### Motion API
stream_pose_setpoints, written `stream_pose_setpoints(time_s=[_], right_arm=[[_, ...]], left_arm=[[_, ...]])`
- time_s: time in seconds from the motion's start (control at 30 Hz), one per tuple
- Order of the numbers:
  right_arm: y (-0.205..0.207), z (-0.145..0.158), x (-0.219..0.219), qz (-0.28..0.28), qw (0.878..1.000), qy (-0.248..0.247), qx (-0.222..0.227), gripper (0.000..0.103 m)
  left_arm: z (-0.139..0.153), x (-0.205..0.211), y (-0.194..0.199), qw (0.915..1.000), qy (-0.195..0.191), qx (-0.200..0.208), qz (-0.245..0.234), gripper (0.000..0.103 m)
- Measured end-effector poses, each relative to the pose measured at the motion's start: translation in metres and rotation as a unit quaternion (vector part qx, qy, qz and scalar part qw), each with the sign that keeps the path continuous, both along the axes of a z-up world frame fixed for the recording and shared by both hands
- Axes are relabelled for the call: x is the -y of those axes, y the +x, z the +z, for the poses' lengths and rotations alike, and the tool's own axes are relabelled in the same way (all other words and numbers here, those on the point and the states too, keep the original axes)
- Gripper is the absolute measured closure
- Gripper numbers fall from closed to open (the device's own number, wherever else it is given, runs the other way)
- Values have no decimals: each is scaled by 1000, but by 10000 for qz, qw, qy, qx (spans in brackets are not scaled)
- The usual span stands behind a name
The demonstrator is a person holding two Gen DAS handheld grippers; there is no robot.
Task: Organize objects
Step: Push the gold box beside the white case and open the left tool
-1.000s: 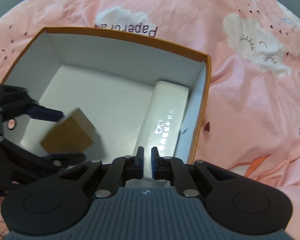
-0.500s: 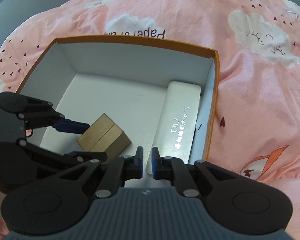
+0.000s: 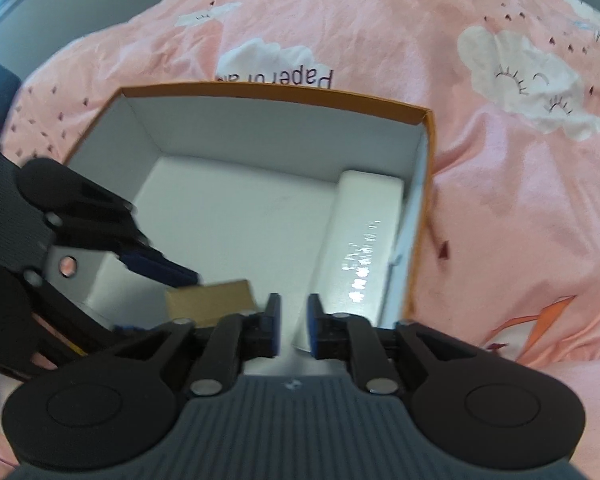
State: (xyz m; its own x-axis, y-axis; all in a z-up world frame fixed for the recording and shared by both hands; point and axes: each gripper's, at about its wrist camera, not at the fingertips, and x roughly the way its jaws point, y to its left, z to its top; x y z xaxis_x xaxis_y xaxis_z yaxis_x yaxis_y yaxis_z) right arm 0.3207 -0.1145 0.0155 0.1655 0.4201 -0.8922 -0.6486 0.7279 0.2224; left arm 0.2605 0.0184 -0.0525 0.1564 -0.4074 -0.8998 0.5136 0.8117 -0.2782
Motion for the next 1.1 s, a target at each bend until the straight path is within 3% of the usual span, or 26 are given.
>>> stream_pose_setpoints(time_s=[0.17, 0.3, 0.53, 0.67, 0.9, 1.1], right_arm=[[-1, -4, -11, 16, 9990, 327, -296, 66], [3, -11, -22, -95, 9974, 487, -521, 63], [10, -33, -36, -345, 9945, 291, -945, 63], [6, -36, -37, -326, 9943, 110, -1012, 68], [7, -34, -30, -558, 9917, -419, -1082, 72], [14, -42, -27, -697, 9878, -571, -1273, 75]], left_arm=[[-6, -11, -1, 9991, -390, -173, 3, 52], [-4, -22, -1, 9958, -858, -306, 54, 44], [0, -33, -9, 9950, -843, -301, 440, 47], [0, -42, -11, 9929, -852, -396, 734, 59], [-9, -52, -3, 9820, -1084, -848, 1296, 62], [-23, -43, 5, 9744, -1141, -1203, 1517, 62]])
